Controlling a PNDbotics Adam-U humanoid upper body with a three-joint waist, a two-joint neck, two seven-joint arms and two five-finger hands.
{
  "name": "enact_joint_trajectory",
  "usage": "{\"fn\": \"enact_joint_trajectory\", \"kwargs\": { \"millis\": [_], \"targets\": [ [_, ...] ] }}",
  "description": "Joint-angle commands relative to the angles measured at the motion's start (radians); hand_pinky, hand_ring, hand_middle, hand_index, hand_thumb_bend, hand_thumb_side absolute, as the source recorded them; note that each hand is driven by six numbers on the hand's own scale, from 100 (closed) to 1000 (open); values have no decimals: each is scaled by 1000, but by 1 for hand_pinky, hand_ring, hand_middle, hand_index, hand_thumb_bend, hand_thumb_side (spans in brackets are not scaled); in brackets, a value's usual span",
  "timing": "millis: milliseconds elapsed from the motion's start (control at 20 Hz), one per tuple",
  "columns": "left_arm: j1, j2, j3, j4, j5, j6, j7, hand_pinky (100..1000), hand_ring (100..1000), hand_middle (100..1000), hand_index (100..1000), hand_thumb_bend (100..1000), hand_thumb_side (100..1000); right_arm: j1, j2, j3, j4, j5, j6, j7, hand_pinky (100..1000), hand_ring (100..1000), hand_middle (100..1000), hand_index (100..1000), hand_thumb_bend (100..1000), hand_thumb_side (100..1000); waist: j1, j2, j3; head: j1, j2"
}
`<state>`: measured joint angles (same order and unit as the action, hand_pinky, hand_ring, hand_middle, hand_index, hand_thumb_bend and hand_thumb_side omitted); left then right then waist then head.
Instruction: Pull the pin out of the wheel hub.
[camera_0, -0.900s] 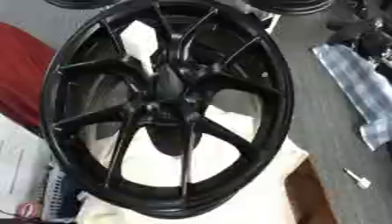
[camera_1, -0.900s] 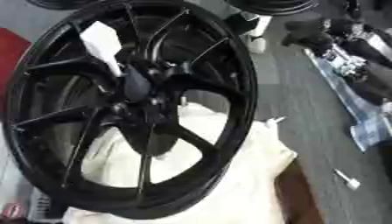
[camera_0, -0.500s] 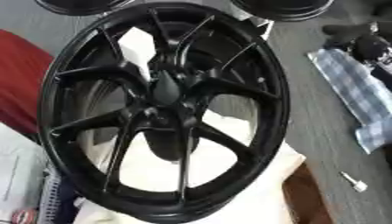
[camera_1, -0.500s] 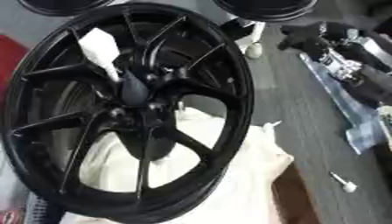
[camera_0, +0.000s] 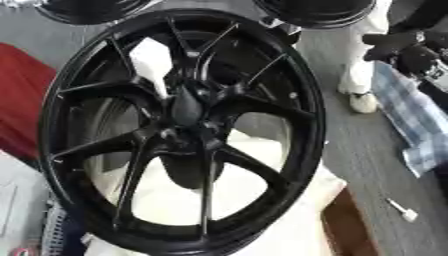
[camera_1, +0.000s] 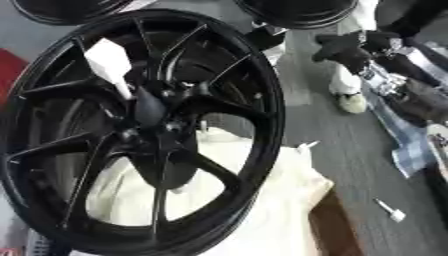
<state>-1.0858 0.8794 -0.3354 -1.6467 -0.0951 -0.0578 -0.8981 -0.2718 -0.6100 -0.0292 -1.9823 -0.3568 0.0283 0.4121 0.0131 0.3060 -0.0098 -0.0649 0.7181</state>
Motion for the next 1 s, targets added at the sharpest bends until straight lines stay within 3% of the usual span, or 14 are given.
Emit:
{"fn": "enact_joint_trajectory", "kwargs": {
  "millis": [50,550,700,1000],
  "targets": [
    [-11,27,-41,-16,-26,-20,-9,947,860,816,878,104,468,-10,-15,-2,-18,0,-1,6,1000,1000,685,723,100,581,1,-22,-5,-1,-12],
    [-58,-38,-158,42,-70,-48,-9,938,855,818,883,148,562,-19,-10,8,-18,1,3,19,1000,1000,685,724,100,584,-3,-18,-11,7,-3],
    [-74,-60,-176,72,-86,-56,-9,943,860,826,894,181,549,-19,-9,9,-18,2,4,21,1000,1000,685,724,100,585,-4,-19,-12,8,-2],
    [-98,-99,-188,131,-168,-89,-9,979,890,858,924,341,559,-23,-8,15,-18,2,3,28,1000,1000,685,724,100,585,-5,-17,-20,13,-3]
  ]
}}
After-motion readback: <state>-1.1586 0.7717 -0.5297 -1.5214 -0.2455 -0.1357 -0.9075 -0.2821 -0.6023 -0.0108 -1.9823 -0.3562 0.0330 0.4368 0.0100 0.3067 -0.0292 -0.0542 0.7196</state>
